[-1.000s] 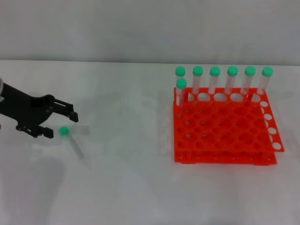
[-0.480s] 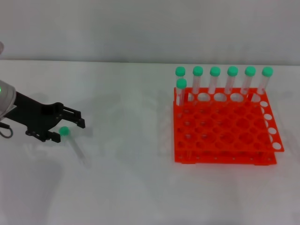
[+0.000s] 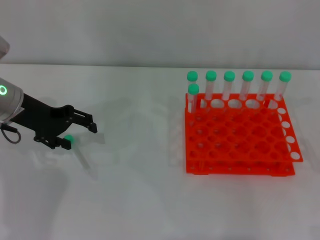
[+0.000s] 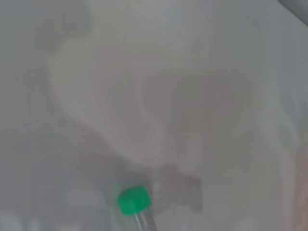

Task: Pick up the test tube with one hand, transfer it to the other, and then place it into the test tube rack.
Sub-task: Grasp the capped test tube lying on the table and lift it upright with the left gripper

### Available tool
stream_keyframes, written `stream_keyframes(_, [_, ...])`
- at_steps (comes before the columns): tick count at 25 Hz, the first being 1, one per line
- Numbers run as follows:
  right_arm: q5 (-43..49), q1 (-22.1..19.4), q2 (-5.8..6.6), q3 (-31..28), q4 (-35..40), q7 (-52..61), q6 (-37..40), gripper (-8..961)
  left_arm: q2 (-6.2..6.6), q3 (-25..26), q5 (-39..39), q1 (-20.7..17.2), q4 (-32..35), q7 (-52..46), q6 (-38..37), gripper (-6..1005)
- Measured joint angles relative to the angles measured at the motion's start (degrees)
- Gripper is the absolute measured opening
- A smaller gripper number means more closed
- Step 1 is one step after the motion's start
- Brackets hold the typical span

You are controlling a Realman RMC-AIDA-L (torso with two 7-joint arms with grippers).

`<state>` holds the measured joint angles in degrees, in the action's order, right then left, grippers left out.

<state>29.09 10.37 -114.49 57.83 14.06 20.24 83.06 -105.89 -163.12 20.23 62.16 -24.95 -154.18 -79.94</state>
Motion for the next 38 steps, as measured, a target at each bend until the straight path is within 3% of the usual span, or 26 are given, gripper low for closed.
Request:
stream_keyframes(12, [0.0, 0.82, -0.15, 0.0, 0.0, 0.13, -0.06, 830, 0.23, 0.0, 0.29, 0.23, 4.31, -7.36, -3.85, 841])
stream_keyframes(19, [0.0, 1.01, -0.22, 0.0, 0.0, -0.15, -0.04, 830, 0.71, 0.0, 5.5, 0.97, 4.15, -10.76, -7.15, 822])
stream_keyframes(24, [0.0, 1.0, -0.2, 0.0, -0.38, -0.14, 0.0, 830, 0.01, 0.0, 11.72, 1.98, 4.26, -12.32, -6.27, 809])
stream_keyframes(31, [0.0, 0.81, -0.2, 0.28, -0.68, -0.17, -0.16, 830, -1.24, 0.0, 12.03, 1.81, 4.55, -11.97, -1.79, 791])
stream_keyframes(38, [0.05, 0.68, -0.26, 0.4, -1.09, -0.17, -0.4, 830, -1.72, 0.0, 12.1, 1.93, 4.99, -11.15, -0.55, 772])
